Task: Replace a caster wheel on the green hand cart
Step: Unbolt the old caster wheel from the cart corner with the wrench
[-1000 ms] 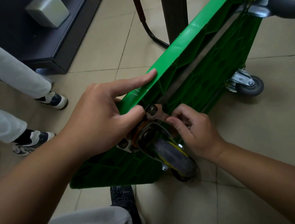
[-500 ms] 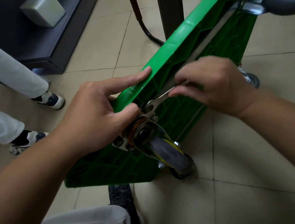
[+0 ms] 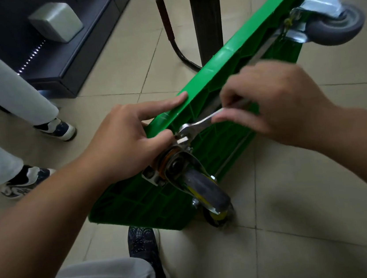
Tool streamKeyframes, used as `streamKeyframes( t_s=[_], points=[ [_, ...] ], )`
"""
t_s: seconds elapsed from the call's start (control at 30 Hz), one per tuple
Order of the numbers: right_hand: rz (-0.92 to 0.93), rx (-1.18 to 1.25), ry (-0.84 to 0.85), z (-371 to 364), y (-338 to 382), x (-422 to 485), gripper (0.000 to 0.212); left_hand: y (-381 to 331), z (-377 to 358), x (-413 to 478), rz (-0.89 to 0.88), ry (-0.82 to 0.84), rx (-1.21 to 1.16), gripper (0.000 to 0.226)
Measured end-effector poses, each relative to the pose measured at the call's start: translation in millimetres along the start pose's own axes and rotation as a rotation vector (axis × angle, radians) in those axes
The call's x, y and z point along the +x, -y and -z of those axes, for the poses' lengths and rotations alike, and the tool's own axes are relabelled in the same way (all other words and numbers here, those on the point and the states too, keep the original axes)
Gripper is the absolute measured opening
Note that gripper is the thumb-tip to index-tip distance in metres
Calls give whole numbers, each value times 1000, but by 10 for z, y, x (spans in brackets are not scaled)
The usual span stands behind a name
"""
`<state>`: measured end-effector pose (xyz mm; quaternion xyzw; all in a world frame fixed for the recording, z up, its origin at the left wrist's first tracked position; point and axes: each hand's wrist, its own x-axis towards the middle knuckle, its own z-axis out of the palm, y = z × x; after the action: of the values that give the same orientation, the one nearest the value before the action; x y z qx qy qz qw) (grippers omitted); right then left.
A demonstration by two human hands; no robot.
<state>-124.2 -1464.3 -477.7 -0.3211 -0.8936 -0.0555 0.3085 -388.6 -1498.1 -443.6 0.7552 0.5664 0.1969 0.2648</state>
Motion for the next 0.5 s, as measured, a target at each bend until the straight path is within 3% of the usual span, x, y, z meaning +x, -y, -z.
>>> streamKeyframes(
  t_s=[0.1,0.23,0.37,0.5],
  points=[
    [-287,348,12,-261,-31,-317,34,3,-2,-3,-19,-13,21,56],
    [-650,879,-109,-718,140,-555,37,26,-13,11,-25,-19,29,61],
    [-811,1036,-215,-1071,346,-600,37,12,-16,5,-23,-4,5,56],
    [-813,1098,-242,-1261,562,-587,30,13,-15,10,-15,1,-17,58]
  ],
)
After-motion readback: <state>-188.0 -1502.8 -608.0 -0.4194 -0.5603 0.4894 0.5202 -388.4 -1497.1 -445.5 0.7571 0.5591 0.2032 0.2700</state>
